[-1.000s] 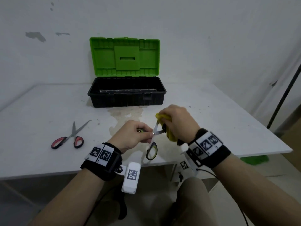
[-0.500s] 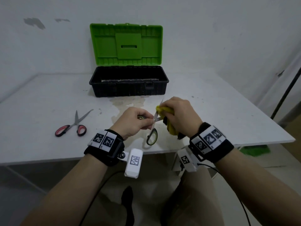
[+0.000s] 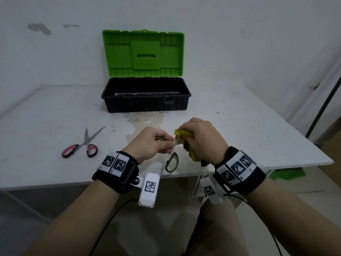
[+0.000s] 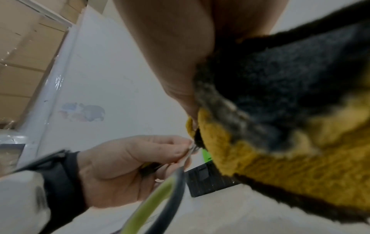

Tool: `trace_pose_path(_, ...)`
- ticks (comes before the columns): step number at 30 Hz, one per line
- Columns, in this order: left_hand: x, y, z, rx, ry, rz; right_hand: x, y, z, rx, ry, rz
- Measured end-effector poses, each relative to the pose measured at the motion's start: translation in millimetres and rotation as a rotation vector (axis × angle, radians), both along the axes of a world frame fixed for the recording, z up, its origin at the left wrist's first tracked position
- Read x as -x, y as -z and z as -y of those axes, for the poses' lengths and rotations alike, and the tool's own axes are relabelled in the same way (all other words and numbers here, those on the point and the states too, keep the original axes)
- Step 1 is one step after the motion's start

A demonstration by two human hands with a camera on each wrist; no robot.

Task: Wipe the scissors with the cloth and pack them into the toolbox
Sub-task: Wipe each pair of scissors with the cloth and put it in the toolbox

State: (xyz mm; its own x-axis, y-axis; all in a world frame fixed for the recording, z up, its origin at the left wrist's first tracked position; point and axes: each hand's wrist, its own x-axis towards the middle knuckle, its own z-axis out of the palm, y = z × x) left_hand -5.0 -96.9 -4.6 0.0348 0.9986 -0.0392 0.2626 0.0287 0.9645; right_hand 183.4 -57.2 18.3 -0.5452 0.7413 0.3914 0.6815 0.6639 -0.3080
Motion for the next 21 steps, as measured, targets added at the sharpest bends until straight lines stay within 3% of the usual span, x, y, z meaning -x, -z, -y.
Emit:
trace_pose_path(6,-3.3,2.4,2.2,0.010,-0.046,0.081,-10.4,-20.4,-38.7,0.069,0.224,-0.128)
trace_pose_path(10,-2.1,3.7,-3.0,0.052,-0.094,0.202,-15.3,-27.5,-20.1,-0.010,0.155,-0.183)
trace_pose_path(14,-5.2,5.0,-5.4,0.127,-0.068,0.290,-3.8,-11.5,6.2,0.047,0.014,-0.045)
trace_pose_path(21,-11.8,11.2,-6.9,0.111,-0.151,0.052,-3.6,1.0,3.6,0.122,0.024,0.105)
